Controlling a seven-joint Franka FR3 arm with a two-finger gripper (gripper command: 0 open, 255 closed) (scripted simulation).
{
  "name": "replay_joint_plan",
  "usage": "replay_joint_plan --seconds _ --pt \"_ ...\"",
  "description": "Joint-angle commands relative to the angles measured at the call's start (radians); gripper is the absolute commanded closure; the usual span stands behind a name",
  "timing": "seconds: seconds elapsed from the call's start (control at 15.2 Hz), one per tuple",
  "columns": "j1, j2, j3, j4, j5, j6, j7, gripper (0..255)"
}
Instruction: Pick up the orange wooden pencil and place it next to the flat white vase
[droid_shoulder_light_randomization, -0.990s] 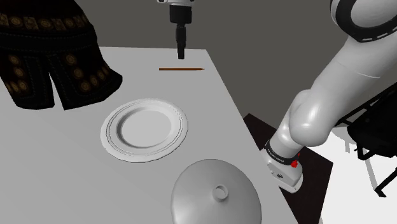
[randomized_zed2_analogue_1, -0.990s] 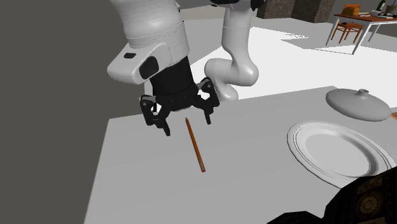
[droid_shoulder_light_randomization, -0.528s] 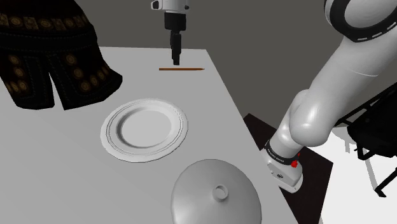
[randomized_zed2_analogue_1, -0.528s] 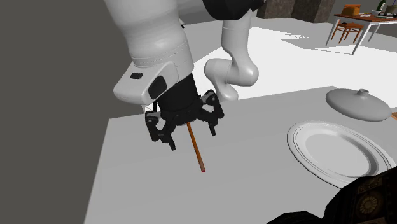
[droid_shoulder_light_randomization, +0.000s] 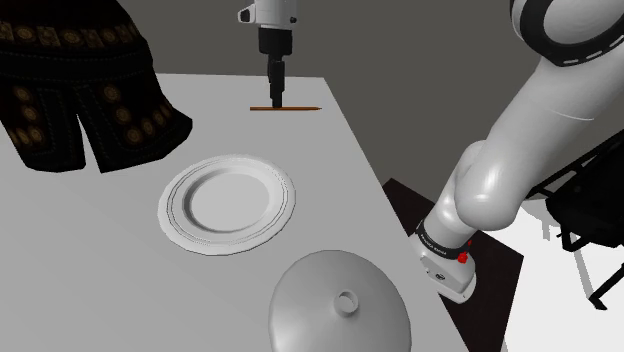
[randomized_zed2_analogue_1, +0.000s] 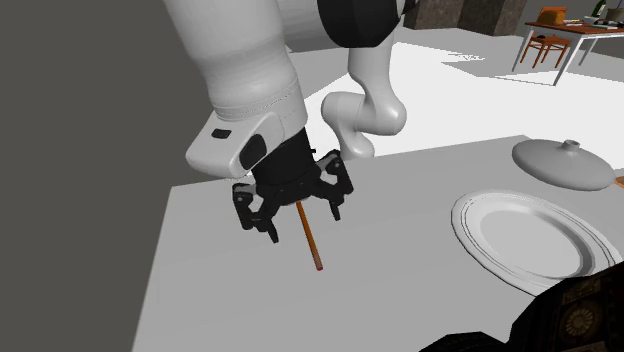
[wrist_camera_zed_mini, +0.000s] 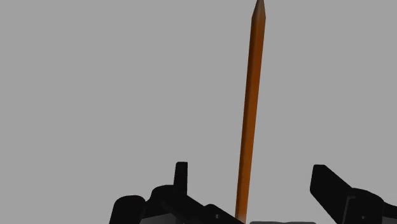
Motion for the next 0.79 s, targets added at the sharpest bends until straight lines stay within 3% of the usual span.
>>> replay_joint_plan --seconds 0.0,0.07,0.73 --pt "0.000 0.000 0.000 0.000 0.000 0.000 0.000 0" --pt "0.000 0.000 0.000 0.000 0.000 0.000 0.000 255" --pt "0.000 0.000 0.000 0.013 0.000 -0.013 0.002 255"
